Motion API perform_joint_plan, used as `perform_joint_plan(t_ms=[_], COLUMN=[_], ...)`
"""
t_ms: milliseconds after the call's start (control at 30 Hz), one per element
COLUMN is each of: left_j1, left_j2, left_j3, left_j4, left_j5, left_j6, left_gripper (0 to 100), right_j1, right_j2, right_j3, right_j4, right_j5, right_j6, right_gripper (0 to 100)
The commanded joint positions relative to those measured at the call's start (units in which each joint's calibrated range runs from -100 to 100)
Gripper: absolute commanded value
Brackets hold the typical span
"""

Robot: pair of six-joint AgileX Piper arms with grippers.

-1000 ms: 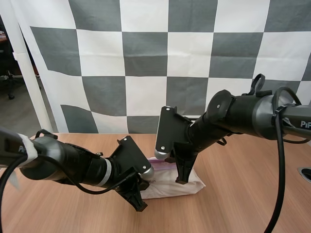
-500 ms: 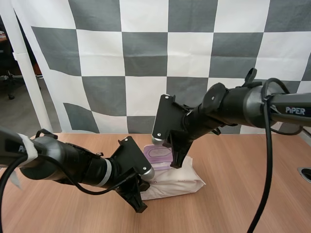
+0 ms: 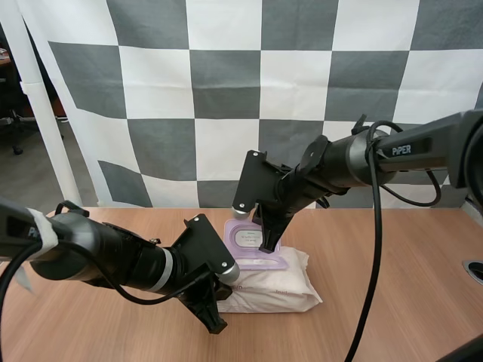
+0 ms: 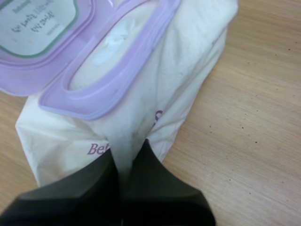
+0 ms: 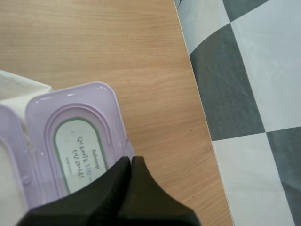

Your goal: Open the wet wipes lid

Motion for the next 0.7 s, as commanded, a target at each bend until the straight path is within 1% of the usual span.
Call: perform_joint_plan(t_ms=[0,133,367,500,667], left_j1=[0.00,0.00,0.00,0.00,0.00], left_j2=[-0.04,-0.04,-0.04,-0.04,-0.04], left_j3=[0.04,0.04,0.04,0.04,0.04], left_j4=[-0.18,-0.17,-0.29,-0.29,-0.29], left_j5=[-0.26,-0.49,-0.77,-0.77,-0.77], left_j6=[0.88,0.88,0.88,0.88,0.88], left_gripper=[0,0,0,0,0], right_j1=[-0.12,-1.11,-3.76,-5.00,-5.00], right_j2=[1.74,3.96,6.26,7.43,7.74], right_j3=[-0.01,-0.01,-0.01,-0.01,0.47], right_j4=[1.46,4.87,8.27,9.26,9.36], right_j5=[-0.94,-1.31,1.08,6.65,8.19], right_j6=[-0.84,-3.75,-6.72,-7.05,-6.92], right_gripper=[0,0,0,0,0])
